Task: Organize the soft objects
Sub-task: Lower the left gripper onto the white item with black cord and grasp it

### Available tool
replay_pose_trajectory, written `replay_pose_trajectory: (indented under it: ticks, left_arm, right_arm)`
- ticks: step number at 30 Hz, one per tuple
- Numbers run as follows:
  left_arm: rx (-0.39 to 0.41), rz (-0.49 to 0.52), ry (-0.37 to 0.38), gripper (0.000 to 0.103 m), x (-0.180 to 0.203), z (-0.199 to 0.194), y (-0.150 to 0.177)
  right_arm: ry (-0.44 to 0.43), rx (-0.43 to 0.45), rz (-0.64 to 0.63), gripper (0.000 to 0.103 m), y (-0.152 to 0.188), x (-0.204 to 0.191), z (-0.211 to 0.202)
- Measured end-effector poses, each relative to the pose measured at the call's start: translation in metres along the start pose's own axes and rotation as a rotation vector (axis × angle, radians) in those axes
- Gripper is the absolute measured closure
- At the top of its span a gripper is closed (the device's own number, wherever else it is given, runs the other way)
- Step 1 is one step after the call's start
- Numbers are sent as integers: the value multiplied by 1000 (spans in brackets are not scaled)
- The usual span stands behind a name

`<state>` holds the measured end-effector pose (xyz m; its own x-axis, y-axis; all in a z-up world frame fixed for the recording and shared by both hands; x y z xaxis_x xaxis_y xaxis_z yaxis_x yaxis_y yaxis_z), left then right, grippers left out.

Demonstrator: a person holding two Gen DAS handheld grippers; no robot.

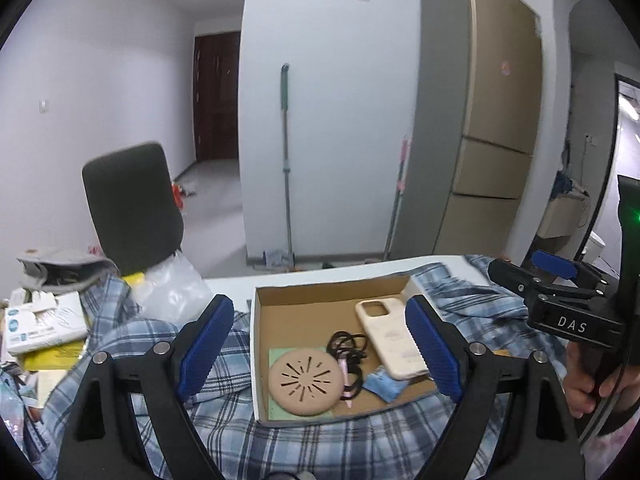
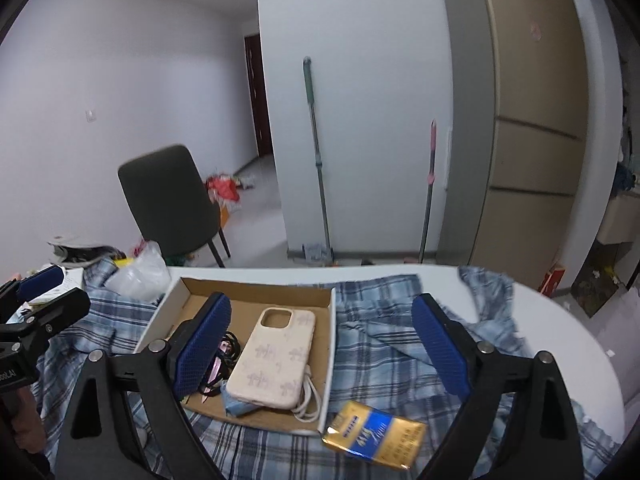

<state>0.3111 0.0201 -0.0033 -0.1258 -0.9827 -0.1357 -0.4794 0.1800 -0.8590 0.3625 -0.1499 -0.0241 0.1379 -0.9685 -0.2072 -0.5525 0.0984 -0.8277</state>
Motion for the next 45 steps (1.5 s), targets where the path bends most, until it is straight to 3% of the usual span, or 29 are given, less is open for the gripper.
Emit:
replay_pose_trajectory:
  ticks: [8,12,14,22,28,33,39,45]
  left_arm:
    - [89,32,-21,11,14,-66,1]
    - [150,-1,-32,0,13,-87,13]
    - [172,-7,-38,0,13,-95,23]
    - [179,-26,-64,0,11,-84,56]
    - [125,-21,-70,0,5,-51,83]
    - [33,-12,-45,0,7,-27,108]
    - [-69,-3,-39,0,5,-12,128]
    - [-277,-19,14,0,8,10,158]
  right_arm:
    - [-33,78,14,10,4,11,-68]
    - [-58,92,19,4,10,16,-90]
    - [-61,103,16,0,17,19,-97]
    - [-27,187,-50,0,44,27,-93]
    - [-9,173,-40,0,66,39,-64]
    - [-6,142,10,0,84,54,-44]
    - [55,113,-60,0,101,59,-27]
    - [50,117,-76,0,102,57,-29]
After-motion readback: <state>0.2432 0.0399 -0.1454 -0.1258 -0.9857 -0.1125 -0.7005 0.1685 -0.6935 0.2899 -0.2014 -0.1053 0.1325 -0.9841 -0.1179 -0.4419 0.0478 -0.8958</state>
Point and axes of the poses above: each gripper's, at about its wrist camera, not at the fingertips, and z roughly the way its jaws point, x to its right, y to its underside, the point moved 10 cm from there along z, roughly the way its jaws point, and after that the axes turned 13 degrees about z, right-handed, at the moved point
